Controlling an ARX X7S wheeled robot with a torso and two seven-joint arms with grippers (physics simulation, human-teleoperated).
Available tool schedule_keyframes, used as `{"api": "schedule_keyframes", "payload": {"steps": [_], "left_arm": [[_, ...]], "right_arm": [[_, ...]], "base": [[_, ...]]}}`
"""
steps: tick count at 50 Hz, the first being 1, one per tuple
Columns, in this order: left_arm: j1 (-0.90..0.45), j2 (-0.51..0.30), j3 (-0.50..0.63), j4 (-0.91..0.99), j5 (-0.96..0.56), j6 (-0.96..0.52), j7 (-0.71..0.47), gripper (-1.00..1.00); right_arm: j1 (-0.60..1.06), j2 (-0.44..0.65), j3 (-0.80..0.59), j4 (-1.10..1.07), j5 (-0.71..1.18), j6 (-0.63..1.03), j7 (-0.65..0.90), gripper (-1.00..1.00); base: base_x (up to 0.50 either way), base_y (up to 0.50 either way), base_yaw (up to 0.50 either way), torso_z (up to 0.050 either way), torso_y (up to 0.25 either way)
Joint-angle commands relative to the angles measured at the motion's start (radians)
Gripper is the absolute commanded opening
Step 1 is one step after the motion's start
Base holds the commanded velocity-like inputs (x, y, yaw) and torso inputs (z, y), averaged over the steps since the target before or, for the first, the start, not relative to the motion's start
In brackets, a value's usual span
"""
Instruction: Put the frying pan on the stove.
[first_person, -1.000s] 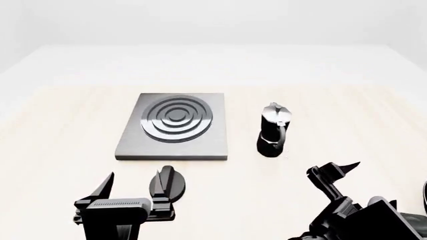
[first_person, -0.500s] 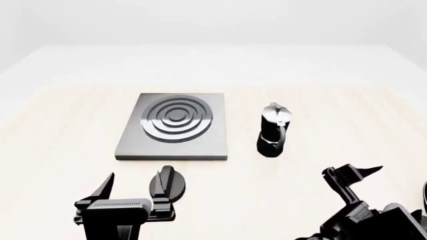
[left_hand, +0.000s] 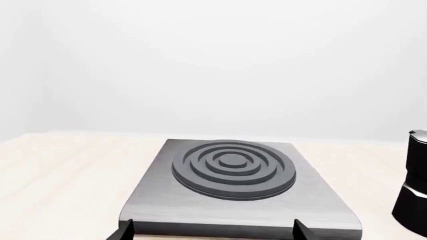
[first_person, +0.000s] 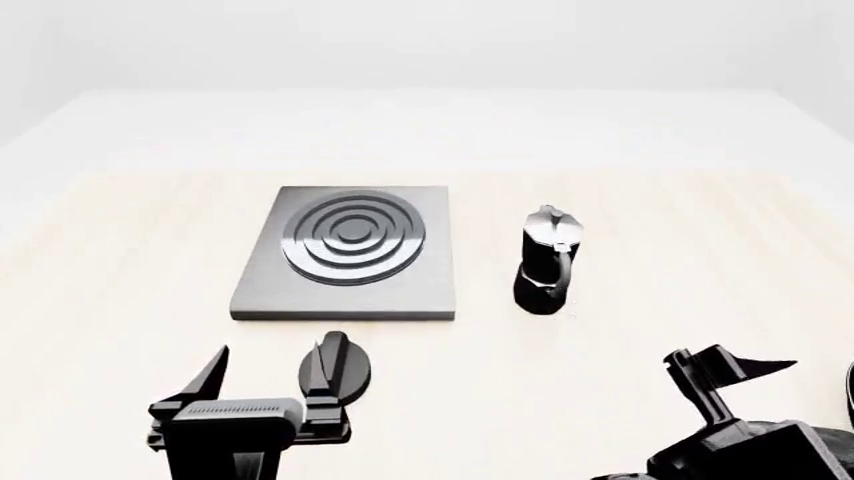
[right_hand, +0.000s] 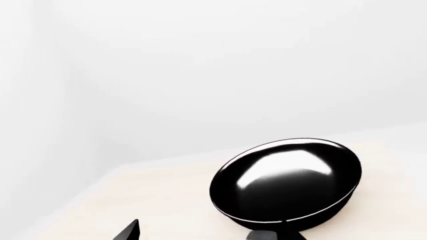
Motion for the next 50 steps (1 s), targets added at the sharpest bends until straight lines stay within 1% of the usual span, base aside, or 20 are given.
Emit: {"api": "schedule_keyframes", "payload": {"steps": [1,12,19,27,32,41,50], "left_arm": [[-0.003,-0.007,0.007,-0.002,-0.008,0.004,-0.008,1.00],[-0.002,-0.011,0.012,-0.007,-0.011,0.011,-0.013,1.00],[-0.004,-0.016,0.015,0.003,-0.013,0.003,-0.016,1.00],[-0.003,-0.020,0.016,0.012,-0.015,-0.001,-0.022,1.00],[-0.002,-0.022,0.016,0.009,-0.019,0.004,-0.022,1.00],[-0.003,-0.023,0.020,0.001,-0.021,0.011,-0.024,1.00],[-0.002,-0.026,0.018,-0.006,-0.027,0.022,-0.026,1.00]], "right_arm": [[0.009,-0.001,-0.003,0.010,-0.025,0.046,0.047,1.00],[0.043,-0.004,0.006,0.066,0.053,0.058,0.024,1.00],[0.100,-0.014,0.022,0.130,0.124,0.095,0.011,1.00],[0.158,-0.016,0.027,0.157,0.167,0.141,0.016,1.00],[0.201,-0.017,0.026,0.196,0.166,0.146,0.028,1.00],[0.226,-0.012,0.032,0.174,0.151,0.180,0.084,1.00],[0.270,-0.019,0.016,0.244,0.115,0.173,0.118,1.00]], "base": [[0.00,0.00,0.00,0.000,0.000],[0.00,0.00,0.00,0.000,0.000],[0.00,0.00,0.00,0.000,0.000],[0.00,0.00,0.00,0.000,0.000],[0.00,0.00,0.00,0.000,0.000],[0.00,0.00,0.00,0.000,0.000],[0.00,0.00,0.00,0.000,0.000]]}}
